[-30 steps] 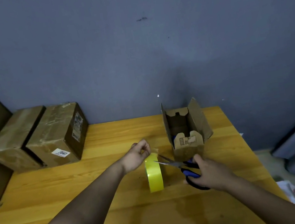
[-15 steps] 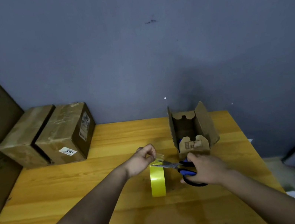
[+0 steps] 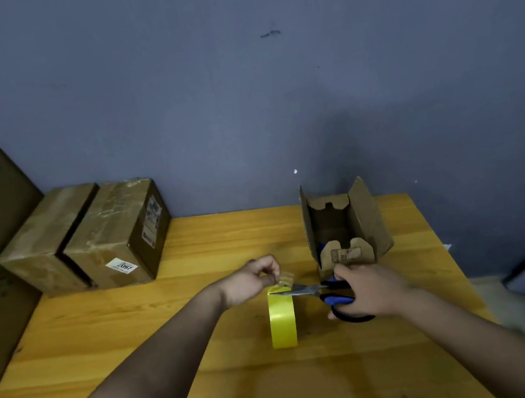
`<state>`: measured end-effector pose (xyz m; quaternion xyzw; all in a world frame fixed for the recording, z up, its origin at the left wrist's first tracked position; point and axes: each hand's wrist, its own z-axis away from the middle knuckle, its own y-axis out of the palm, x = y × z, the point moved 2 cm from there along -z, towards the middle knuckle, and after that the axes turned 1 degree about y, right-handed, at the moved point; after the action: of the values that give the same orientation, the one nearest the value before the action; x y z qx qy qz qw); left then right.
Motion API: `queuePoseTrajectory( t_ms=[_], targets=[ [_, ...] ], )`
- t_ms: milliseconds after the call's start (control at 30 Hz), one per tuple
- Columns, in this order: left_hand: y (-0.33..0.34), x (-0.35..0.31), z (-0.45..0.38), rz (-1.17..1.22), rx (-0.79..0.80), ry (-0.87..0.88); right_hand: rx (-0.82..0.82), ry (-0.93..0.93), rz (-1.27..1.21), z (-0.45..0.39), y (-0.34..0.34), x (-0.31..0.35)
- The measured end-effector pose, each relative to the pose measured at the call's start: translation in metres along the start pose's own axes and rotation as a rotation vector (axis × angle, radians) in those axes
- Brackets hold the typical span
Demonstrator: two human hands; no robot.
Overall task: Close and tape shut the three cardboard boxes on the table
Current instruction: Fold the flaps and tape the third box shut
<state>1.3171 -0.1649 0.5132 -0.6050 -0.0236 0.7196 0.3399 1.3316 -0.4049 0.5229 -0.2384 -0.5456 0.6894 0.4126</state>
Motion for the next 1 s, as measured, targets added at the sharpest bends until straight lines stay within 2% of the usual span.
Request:
queuePoseTrajectory(
  t_ms=[100, 1000],
  targets=[
    [0.0, 0.0, -0.001, 0.0, 0.036, -0.018, 0.003, -0.009, 0.02, 0.001, 0.0, -0.002],
    [0.001, -0.002, -0.003, 0.007, 0.036, -0.063, 0.019, -0.071, 0.019, -0.006, -0.01, 0.001]
  ],
)
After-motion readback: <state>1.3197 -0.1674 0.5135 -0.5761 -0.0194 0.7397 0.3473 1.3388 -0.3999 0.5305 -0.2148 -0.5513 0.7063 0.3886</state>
